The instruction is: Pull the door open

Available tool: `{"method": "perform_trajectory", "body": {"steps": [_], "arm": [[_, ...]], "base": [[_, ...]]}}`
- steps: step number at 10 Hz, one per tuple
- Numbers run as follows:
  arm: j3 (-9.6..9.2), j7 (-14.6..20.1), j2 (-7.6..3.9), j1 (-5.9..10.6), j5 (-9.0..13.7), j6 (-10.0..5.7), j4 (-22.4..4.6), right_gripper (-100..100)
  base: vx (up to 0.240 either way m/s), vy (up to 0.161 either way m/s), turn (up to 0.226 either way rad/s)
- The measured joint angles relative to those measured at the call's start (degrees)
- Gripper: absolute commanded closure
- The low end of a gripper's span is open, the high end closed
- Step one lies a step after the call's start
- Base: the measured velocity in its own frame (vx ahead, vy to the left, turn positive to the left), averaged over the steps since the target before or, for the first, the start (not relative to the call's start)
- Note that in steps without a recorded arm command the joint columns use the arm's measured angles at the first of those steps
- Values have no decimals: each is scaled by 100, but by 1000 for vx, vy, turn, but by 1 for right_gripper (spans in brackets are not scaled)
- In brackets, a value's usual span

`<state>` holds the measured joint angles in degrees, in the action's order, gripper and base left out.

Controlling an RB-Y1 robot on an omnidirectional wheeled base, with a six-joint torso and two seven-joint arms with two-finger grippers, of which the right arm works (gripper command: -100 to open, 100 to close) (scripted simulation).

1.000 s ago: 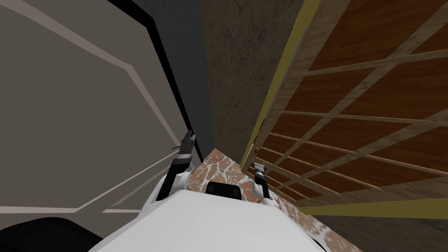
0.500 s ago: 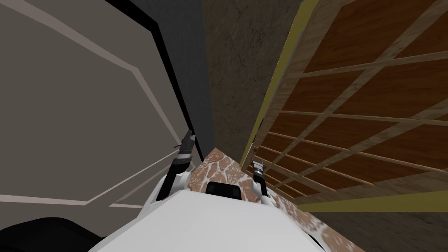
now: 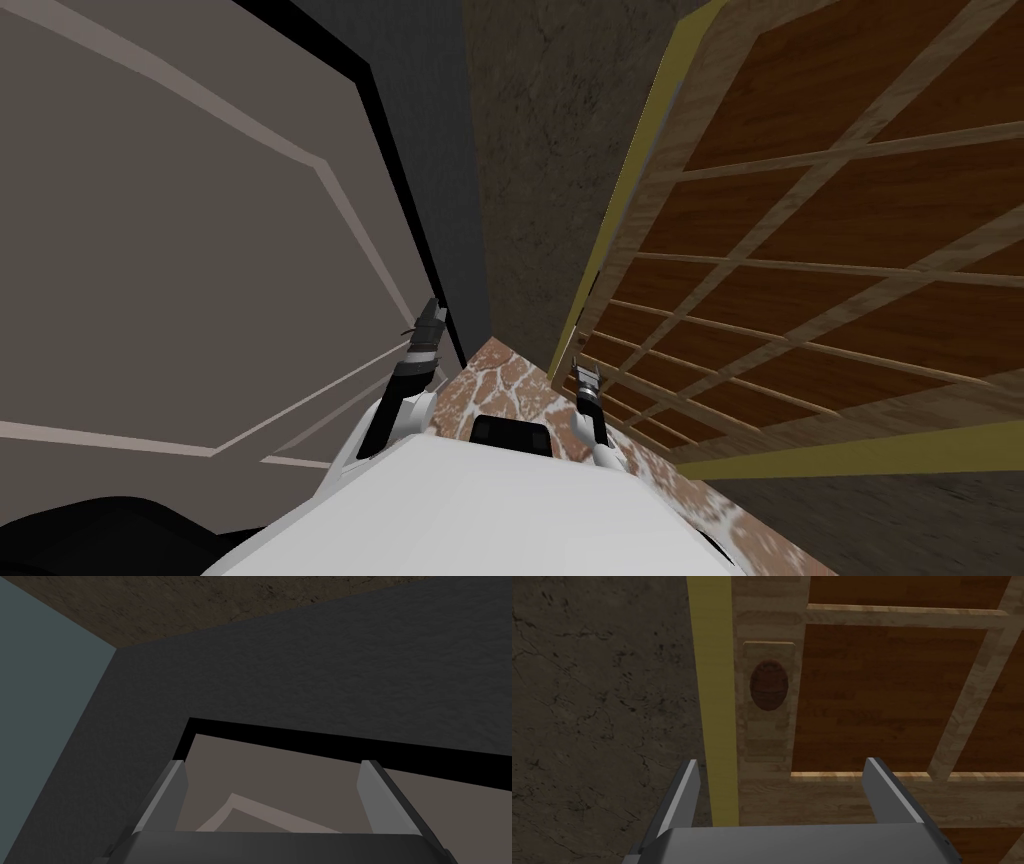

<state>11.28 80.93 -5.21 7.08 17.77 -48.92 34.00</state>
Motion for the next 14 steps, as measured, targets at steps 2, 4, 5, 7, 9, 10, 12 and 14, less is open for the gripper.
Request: {"method": "perform_trajectory", "body": {"steps": [2, 4, 5, 7, 9, 10, 12, 14], "arm": [[12, 130, -125, -47, 10, -56, -79, -100], [31, 300, -289, -146, 25, -76, -103, -100], [59, 360, -343, -244, 41, -41, 30, -100], [83, 561, -547, -246, 61, -107, -148, -100], [110, 718, -695, -386, 81, -84, -61, -100], [113, 730, -701, -387, 82, -92, -62, 100], [117, 718, -706, -382, 83, -87, -58, 100], [110, 714, -699, -385, 79, -77, -64, 100]], "base": [[185, -15, 70], [211, -6, 96], [189, 2, 83], [182, -19, 69], [143, -33, 38], [-17, 7, -5], [-28, 3, 2], [-6, 1, 2]]}}
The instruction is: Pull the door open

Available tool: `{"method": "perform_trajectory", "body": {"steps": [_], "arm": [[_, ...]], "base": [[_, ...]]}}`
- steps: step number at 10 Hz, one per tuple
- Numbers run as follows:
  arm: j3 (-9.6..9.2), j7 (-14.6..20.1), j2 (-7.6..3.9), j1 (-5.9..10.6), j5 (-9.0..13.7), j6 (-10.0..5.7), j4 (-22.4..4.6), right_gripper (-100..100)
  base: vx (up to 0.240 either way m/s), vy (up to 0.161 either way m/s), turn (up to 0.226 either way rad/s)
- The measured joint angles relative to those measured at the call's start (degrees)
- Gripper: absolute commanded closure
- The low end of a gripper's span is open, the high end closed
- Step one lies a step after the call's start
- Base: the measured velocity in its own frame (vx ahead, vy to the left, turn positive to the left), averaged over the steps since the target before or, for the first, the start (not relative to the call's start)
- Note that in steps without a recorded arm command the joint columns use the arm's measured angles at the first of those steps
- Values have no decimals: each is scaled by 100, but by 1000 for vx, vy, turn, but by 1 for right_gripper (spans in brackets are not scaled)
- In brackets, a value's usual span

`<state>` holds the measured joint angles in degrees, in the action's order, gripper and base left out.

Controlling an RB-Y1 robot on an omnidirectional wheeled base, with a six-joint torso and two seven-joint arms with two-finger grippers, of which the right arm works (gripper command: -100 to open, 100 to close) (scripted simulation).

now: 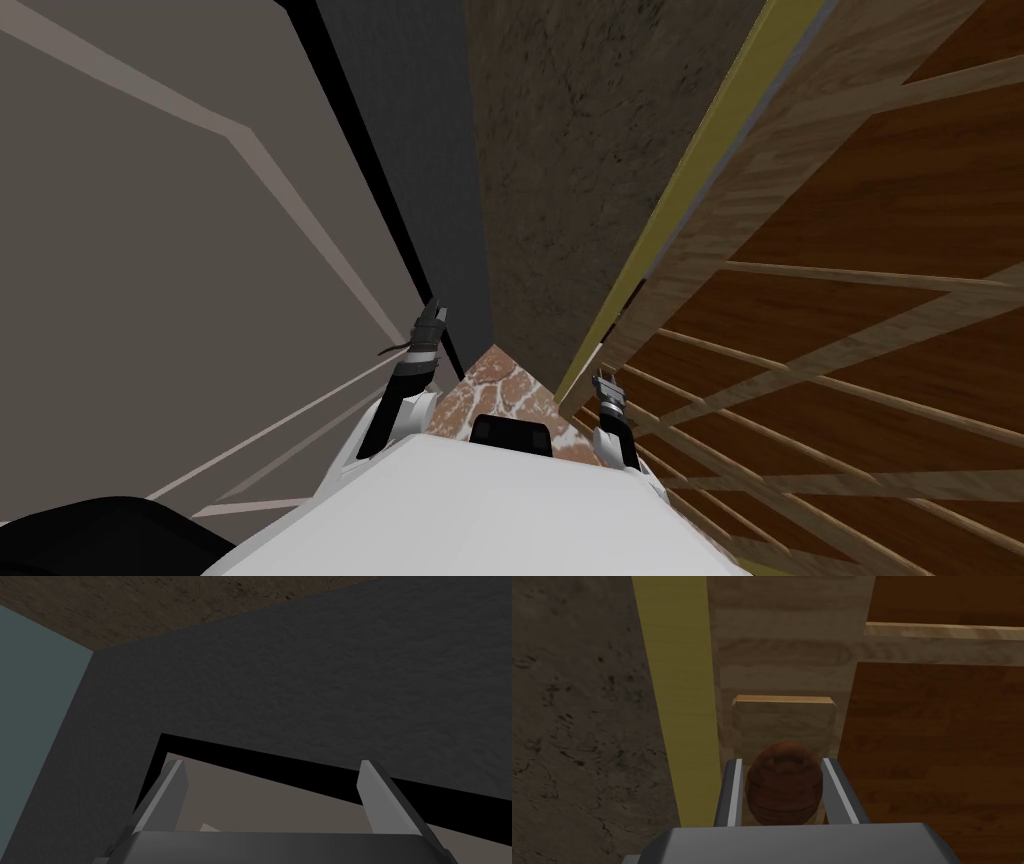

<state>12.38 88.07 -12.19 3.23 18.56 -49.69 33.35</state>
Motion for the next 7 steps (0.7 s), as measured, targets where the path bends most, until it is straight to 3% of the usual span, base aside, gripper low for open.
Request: {"method": "perform_trajectory", "body": {"steps": [2, 7], "arm": [[-2, 1, 4, -3, 0, 3, -2, 100], [-236, 254, -86, -30, -165, -21, 21, 100]], "base": [[-51, -5, 34], [-197, 6, 66]]}}
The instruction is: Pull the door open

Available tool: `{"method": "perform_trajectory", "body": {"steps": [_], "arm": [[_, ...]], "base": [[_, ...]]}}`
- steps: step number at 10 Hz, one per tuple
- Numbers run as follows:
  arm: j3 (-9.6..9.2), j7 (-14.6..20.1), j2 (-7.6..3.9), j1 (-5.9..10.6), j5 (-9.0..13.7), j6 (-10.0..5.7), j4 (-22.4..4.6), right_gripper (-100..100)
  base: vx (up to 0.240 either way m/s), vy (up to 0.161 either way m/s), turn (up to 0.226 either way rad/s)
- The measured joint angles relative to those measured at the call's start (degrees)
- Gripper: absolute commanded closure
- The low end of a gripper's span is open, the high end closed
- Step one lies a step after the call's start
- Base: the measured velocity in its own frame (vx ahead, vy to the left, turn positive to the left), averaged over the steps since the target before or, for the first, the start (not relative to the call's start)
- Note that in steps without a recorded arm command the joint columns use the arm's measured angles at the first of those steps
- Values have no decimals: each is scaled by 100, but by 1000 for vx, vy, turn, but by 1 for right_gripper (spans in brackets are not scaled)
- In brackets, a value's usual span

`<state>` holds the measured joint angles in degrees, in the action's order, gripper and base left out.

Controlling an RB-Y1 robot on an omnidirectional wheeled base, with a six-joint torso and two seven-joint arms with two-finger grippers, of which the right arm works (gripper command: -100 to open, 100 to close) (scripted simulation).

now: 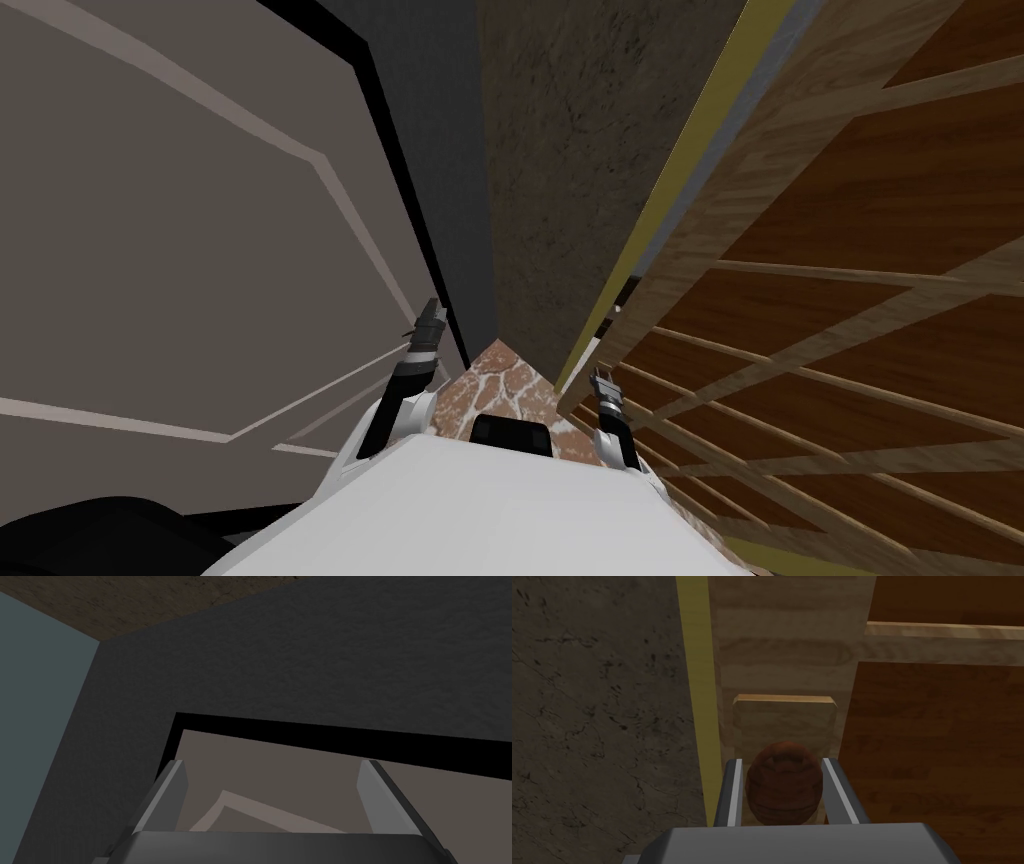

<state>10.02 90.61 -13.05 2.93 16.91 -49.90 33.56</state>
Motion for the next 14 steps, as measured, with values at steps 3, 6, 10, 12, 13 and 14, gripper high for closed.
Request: {"method": "perform_trajectory", "body": {"steps": [3, 6, 10, 12, 13, 14], "arm": [[-197, 211, -48, -110, -140, 13, 130, 100], [-344, 355, -83, -153, -242, -9, 126, 100], [-628, 672, -229, -225, -455, -98, 190, 100], [-778, 837, -303, -323, -568, -131, 293, 100], [-844, 908, -332, -332, -617, -151, 282, 100], [-864, 923, -322, -345, -629, -150, 261, 100]], "base": [[-254, -11, 86], [-194, -33, 70], [-239, -11, 68], [-252, -18, 59], [-107, -7, 18], [-148, -26, 86]]}}
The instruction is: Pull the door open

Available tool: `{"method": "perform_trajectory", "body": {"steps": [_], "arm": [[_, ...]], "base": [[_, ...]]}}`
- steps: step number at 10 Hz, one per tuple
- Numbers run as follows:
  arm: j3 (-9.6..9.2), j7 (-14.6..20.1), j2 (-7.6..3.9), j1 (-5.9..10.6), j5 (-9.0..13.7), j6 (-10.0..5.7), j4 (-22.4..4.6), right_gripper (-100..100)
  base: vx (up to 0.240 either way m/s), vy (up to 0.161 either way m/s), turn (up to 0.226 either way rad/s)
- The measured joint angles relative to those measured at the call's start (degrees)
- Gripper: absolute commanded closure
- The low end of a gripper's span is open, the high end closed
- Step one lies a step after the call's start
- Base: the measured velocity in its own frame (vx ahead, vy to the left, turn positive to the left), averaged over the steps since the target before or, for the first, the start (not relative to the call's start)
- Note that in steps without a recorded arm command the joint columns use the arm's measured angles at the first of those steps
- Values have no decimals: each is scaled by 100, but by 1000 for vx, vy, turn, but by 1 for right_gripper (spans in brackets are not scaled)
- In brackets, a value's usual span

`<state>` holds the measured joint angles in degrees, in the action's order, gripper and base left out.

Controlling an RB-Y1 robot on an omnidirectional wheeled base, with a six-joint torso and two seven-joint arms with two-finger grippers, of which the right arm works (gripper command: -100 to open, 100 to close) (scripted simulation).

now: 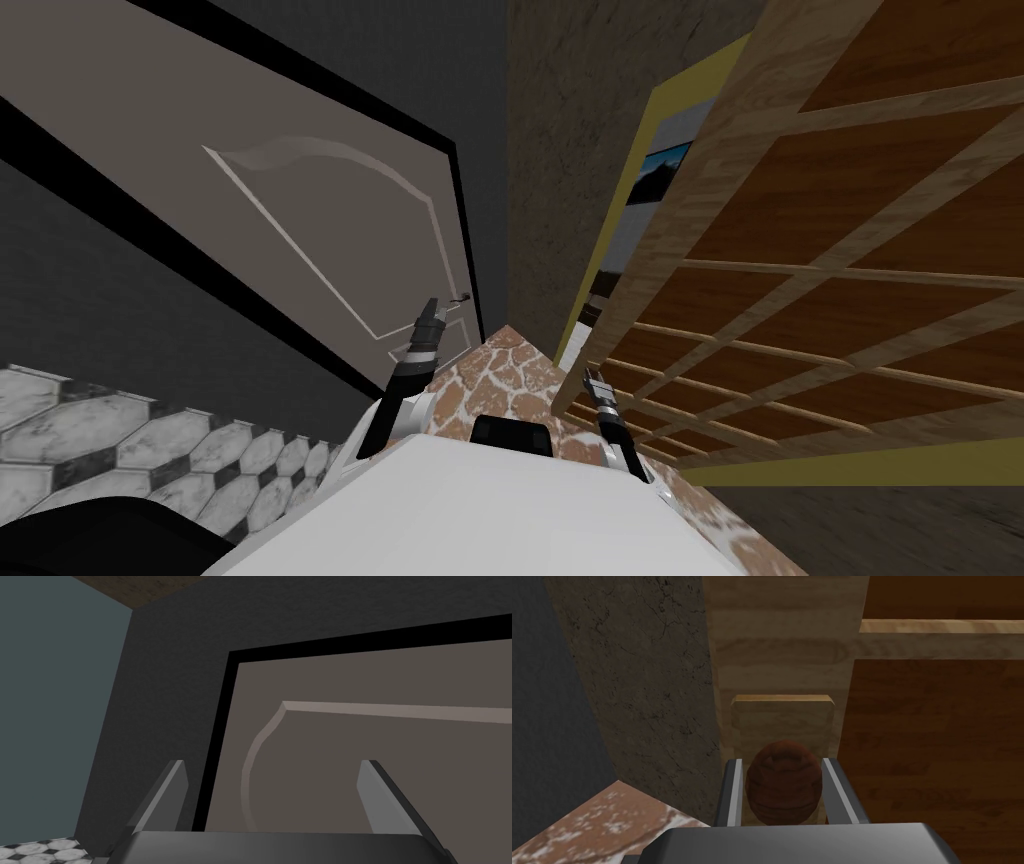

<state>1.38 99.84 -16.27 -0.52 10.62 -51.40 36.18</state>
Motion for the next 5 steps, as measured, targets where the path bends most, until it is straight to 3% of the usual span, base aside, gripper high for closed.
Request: {"method": "perform_trajectory", "body": {"steps": [5], "arm": [[-308, 404, -246, -163, -272, -302, 23, 100]], "base": [[-238, -39, 74]]}}
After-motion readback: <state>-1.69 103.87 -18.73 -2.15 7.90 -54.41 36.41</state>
